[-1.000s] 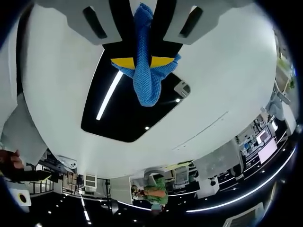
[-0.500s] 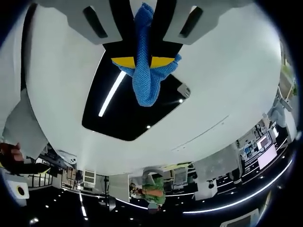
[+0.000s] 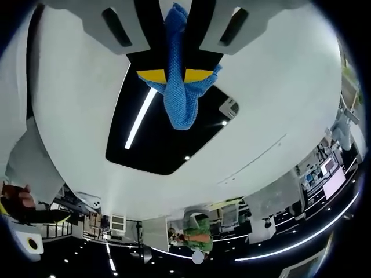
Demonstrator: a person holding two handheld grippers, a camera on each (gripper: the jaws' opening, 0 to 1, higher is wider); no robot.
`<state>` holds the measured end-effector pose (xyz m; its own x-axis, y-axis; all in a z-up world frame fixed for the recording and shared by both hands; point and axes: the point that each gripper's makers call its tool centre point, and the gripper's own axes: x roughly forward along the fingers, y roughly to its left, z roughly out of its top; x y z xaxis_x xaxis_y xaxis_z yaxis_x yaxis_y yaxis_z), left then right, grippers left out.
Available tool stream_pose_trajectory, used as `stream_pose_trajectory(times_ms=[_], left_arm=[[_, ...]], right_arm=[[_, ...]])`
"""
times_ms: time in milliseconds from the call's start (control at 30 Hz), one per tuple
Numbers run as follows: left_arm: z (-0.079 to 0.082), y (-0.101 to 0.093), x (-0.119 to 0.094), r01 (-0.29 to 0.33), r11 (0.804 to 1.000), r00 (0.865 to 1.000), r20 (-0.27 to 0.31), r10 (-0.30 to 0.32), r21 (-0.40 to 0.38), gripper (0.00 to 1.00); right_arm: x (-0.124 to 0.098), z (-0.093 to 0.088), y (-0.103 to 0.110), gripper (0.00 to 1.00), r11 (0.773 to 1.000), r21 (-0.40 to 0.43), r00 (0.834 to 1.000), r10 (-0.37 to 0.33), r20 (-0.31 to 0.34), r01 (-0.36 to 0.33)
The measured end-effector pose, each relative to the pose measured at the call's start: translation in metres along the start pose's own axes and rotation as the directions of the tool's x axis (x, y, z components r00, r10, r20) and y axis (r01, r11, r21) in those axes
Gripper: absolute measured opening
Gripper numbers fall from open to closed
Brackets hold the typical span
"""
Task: Wipe the mirror surface with the cleaning cloth until all visible marks leave the cleaned area.
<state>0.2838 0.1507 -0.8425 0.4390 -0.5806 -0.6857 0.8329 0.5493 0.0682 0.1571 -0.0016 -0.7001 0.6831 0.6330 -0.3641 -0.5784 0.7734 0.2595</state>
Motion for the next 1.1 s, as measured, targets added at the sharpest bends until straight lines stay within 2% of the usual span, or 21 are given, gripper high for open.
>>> stream_pose_trajectory(times_ms=[833, 1100], left_arm=[[0.006, -0.010, 0.006, 0.032, 0.999, 0.999, -0.003, -0.032, 0.028, 0.07], [0.009, -0.014, 0.007, 0.036, 0.999, 0.999, -0.004, -0.036, 0.034, 0.07]], right_arm=[[-0.001, -0.002, -0.003, 0.89, 1.000, 0.010, 1.000, -0.004, -0.008, 0.004], [-0.002, 0.002, -0.004, 0.89, 1.000, 0.007, 1.000, -0.005, 0.011, 0.005]])
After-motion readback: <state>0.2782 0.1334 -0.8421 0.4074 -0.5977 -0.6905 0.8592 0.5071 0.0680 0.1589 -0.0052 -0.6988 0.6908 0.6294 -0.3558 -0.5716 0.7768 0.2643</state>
